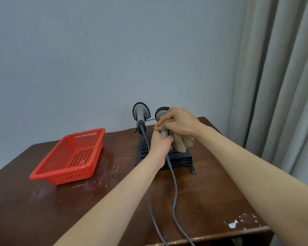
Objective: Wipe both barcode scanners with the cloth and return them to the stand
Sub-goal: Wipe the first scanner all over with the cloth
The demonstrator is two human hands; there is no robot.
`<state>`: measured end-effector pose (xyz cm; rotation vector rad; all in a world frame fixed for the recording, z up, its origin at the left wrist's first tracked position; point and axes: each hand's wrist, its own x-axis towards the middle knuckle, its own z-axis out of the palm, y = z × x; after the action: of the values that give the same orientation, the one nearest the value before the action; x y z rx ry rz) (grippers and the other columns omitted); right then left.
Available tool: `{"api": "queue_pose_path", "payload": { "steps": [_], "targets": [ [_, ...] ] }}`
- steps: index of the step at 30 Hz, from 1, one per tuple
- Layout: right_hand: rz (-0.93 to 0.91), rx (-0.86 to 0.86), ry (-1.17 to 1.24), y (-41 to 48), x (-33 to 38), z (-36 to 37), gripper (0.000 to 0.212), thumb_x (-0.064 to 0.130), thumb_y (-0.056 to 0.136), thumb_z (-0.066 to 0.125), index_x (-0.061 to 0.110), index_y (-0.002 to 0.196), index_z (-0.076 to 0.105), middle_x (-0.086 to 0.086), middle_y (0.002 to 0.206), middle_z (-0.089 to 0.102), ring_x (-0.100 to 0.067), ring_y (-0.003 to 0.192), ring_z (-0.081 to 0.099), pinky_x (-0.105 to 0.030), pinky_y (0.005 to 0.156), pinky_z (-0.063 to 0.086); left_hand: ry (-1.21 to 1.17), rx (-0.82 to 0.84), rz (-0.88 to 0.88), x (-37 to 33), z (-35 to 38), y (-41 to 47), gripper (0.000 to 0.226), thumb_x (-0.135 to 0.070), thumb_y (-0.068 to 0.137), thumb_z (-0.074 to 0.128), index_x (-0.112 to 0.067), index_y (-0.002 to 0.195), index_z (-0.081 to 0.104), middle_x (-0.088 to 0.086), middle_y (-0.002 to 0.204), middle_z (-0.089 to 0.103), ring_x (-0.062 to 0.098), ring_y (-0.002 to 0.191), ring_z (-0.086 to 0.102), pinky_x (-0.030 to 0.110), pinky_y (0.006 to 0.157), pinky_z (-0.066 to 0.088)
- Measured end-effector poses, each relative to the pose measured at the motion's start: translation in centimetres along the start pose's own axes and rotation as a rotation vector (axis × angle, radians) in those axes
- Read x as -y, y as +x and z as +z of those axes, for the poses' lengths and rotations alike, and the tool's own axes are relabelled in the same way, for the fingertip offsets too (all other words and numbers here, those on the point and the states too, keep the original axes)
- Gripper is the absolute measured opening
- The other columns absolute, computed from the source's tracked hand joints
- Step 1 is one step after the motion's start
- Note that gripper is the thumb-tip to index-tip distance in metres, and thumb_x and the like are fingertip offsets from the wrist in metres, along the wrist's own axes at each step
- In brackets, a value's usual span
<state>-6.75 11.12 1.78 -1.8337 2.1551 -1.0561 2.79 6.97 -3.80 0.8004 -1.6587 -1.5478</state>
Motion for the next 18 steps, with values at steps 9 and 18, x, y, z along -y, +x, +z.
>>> {"api": "queue_pose_path", "payload": {
  "steps": [9,18],
  "targets": [
    [0.022,-0.128,0.030,0.2,-0.9,0.6,0.036,0.013,0.089,0.048,0.035,0.104,0.072,0.006,0.093,0.049,-0.014,0.092,0.052,-0.030,0.081,0.044,0.000,-0.034,-0.014,-0.2,0.2,0.5,0.042,0.005,0.086,0.049,-0.010,0.124,0.047,0.006,0.086,0.058,0.014,0.058,0.047,0.020,0.044,0.040],
    [0.131,-0.271,-0.037,1.1,-1.2,0.6,0.040,0.011,0.088,0.045,0.036,0.106,0.071,0.003,0.109,0.053,-0.019,0.102,0.054,-0.034,0.086,0.045,-0.029,0.009,-0.037,-0.3,0.3,0.3,0.033,0.005,0.083,0.048,-0.008,0.113,0.054,0.008,0.080,0.058,0.015,0.053,0.045,0.023,0.048,0.040]
  ]
}}
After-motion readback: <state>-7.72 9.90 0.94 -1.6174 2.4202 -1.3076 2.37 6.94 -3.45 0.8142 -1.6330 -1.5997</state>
